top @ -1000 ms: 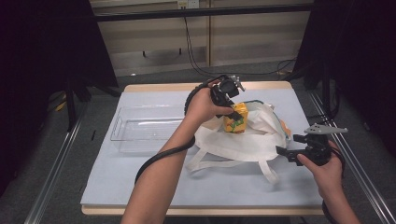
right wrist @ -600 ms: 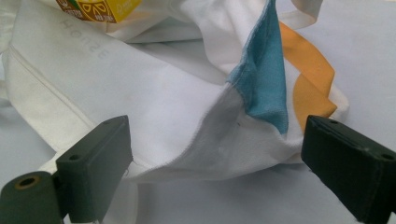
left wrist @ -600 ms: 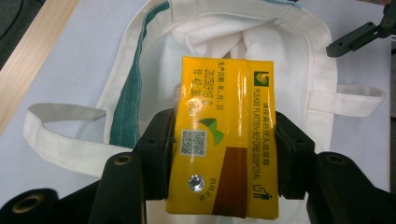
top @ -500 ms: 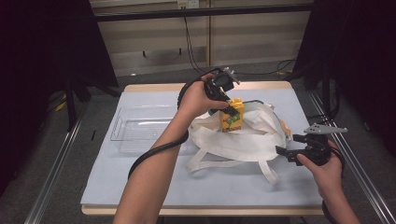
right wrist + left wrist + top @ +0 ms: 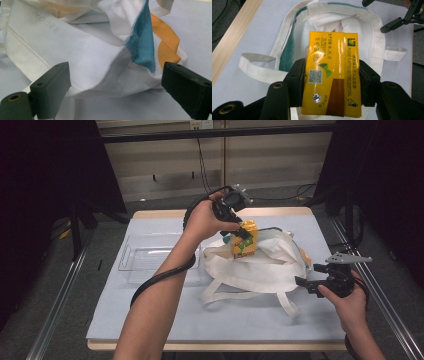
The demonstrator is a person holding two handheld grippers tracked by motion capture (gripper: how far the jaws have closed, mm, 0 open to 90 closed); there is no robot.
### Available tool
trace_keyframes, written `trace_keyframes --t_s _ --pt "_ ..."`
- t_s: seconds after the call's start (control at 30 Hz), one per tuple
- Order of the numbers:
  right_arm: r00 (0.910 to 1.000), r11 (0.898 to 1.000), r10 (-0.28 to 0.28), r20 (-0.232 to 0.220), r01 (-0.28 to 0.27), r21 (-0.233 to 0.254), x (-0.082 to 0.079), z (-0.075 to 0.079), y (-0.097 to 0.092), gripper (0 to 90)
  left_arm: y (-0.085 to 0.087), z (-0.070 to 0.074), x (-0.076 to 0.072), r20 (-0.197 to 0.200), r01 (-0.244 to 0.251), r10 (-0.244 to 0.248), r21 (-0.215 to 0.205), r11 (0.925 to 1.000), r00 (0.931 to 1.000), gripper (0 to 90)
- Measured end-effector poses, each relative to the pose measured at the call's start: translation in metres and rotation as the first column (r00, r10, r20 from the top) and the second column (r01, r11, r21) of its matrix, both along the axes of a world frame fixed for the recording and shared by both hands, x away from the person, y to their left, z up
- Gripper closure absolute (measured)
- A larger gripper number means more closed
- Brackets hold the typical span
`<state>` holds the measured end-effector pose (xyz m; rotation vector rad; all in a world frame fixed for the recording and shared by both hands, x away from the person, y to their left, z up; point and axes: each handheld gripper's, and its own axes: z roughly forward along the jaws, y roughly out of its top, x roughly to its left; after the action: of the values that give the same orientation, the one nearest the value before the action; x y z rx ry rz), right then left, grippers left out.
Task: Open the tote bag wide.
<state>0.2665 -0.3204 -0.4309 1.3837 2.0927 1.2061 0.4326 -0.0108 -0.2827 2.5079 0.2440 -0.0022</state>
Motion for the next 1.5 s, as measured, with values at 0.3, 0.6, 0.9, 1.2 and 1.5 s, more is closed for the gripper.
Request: trace_keyframes --t_s 0.3,0.6,0.9,1.2,1.5 --pt "1.0000 1.000 0.003 0.002 -0.003 -0.003 0.000 0.000 0.001 8.2 0.013 0.010 0.000 0.012 -0.009 0.009 0.001 1.0000 0.9999 49.0" --pt "1.0000 1.000 0.001 0.005 -0.001 0.002 0.000 0.001 0.001 8.2 0.024 0.019 0.001 0.002 -0.025 0.025 0.004 0.9997 0.9997 49.0" --pt "1.0000 1.000 0.003 0.008 -0.003 0.004 0.000 0.002 0.001 8.2 0.037 0.026 0.004 -0.011 -0.044 0.044 -0.007 0.9990 0.9990 49.0" --pt "1.0000 1.000 0.006 0.005 -0.006 0.008 0.000 0.002 0.002 8.2 0.054 0.029 0.006 -0.012 -0.075 0.075 0.001 0.9972 0.9971 49.0" --pt "0.9999 1.000 0.010 0.008 -0.010 0.014 0.000 0.001 0.004 8.2 0.071 0.033 0.007 0.002 -0.088 0.088 0.014 0.9960 0.9961 49.0"
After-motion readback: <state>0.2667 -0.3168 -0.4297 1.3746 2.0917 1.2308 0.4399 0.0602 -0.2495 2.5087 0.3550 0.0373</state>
